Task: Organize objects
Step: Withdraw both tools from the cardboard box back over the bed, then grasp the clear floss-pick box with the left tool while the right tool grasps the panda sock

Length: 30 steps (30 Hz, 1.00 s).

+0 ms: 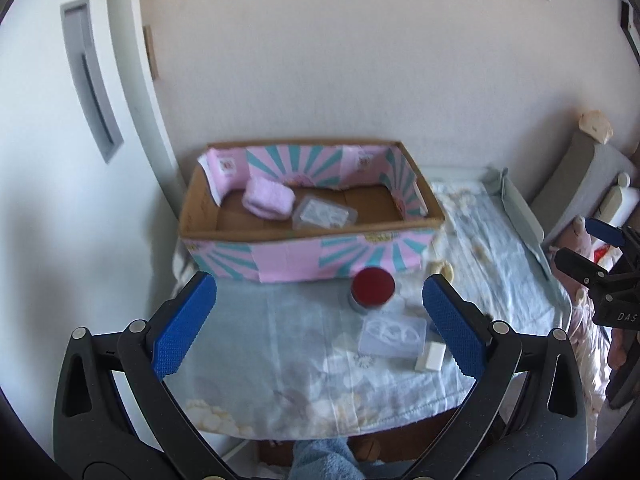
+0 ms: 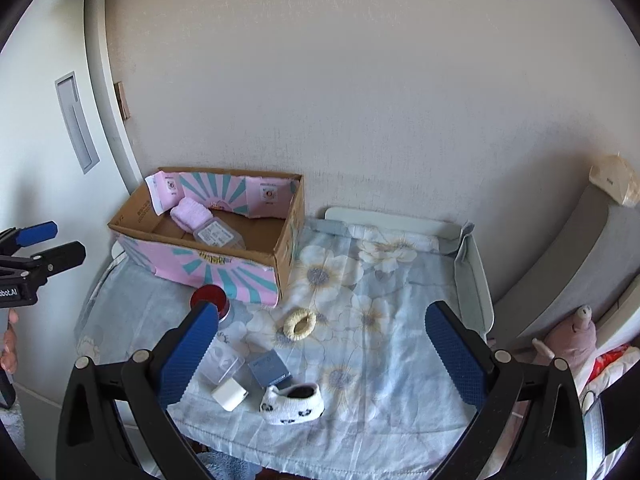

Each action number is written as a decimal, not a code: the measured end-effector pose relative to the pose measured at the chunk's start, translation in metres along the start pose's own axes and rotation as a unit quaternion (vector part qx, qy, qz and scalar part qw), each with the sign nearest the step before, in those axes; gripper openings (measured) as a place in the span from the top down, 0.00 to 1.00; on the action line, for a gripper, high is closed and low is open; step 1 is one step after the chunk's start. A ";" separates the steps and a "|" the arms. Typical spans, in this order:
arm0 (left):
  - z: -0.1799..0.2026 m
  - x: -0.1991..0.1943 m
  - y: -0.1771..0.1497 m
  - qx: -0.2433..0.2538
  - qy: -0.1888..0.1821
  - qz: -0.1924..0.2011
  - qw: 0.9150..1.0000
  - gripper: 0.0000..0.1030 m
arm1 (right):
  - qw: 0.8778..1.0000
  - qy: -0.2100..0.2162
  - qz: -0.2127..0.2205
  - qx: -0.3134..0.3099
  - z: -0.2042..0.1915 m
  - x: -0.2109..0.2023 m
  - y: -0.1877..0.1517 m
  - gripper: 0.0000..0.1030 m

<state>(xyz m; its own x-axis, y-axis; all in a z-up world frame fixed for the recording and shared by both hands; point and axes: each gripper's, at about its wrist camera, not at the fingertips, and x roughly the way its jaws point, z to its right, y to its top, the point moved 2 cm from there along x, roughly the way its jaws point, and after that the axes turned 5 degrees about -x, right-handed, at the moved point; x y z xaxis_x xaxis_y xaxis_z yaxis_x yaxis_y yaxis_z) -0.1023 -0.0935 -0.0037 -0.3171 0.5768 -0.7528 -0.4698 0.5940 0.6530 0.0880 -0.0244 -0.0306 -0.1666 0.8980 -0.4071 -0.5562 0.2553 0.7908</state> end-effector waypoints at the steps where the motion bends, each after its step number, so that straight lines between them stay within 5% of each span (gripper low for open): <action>1: 0.002 0.004 -0.006 0.003 -0.004 -0.006 1.000 0.00 | 1.000 0.002 -0.002 0.001 0.000 0.002 -0.006 0.00; 13: 0.042 0.100 -0.078 0.031 -0.045 -0.124 0.991 0.00 | 0.998 0.032 -0.036 -0.039 -0.020 0.055 -0.088 0.00; 30: 0.077 0.174 -0.095 0.055 -0.031 -0.205 0.977 0.00 | 0.995 0.060 -0.065 -0.053 -0.028 0.113 -0.126 0.01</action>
<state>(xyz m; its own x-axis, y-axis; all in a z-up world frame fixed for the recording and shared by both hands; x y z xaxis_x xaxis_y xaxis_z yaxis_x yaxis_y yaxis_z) -0.0497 -0.0067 -0.1905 -0.0680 0.3094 -0.9485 -0.4548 0.8365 0.3055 0.1165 0.0345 -0.1886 -0.1801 0.8093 -0.5591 -0.6617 0.3209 0.6776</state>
